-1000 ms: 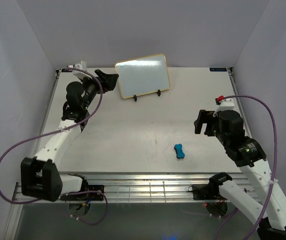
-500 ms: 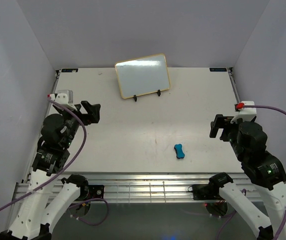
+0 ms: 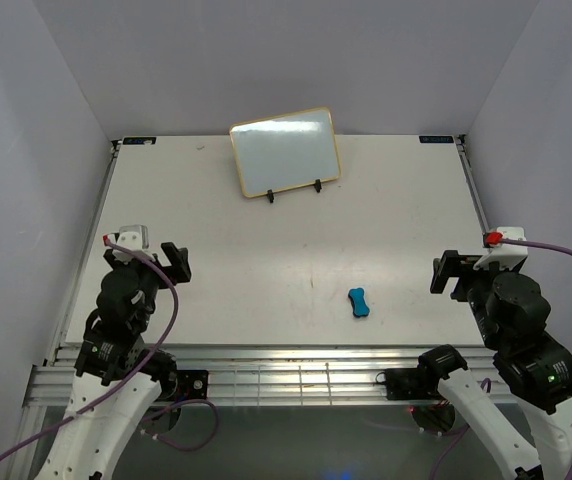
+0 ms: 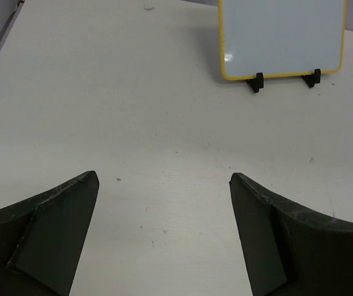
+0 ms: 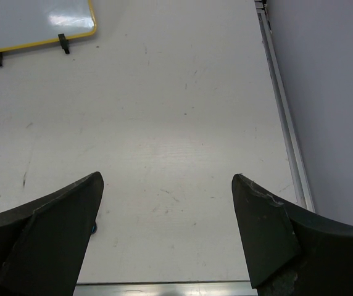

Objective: Erase the whiteboard

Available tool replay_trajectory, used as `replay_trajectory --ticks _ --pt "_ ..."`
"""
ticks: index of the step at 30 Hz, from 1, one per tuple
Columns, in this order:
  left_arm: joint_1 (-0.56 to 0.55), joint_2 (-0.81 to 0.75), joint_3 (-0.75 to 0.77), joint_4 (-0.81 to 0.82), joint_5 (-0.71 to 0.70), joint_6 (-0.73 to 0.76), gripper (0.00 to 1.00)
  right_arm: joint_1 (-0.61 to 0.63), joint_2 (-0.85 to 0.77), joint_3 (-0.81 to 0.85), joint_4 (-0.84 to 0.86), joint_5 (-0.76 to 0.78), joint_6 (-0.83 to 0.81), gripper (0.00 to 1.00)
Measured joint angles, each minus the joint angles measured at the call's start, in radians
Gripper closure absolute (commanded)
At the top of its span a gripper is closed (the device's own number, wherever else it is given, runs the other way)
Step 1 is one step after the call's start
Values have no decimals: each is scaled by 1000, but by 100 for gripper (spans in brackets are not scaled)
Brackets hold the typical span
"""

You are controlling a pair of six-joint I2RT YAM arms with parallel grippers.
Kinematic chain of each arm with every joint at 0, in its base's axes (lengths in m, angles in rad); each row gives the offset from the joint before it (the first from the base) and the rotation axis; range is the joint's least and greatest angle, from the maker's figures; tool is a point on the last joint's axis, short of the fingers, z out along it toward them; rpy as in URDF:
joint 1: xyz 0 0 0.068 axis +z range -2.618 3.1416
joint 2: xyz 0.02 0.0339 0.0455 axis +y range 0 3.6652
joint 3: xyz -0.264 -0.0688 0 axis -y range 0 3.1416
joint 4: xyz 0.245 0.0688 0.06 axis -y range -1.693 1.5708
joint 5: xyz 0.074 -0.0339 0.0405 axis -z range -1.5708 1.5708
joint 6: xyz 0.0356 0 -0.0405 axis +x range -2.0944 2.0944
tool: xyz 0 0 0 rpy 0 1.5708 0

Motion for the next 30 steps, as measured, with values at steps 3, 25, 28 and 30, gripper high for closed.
replay_trajectory --ticks 3,25,28,30 --pt "0 -11 -1 17 -3 0 2 0 -4 0 0 3 -2 10" --pt "0 -11 70 30 57 30 2 0 7 0 0 -21 -1 10" --pt "0 -11 70 29 66 29 2 0 7 0 0 -21 0 10" --pt "0 -11 70 29 71 27 2 0 7 0 0 -21 0 10"
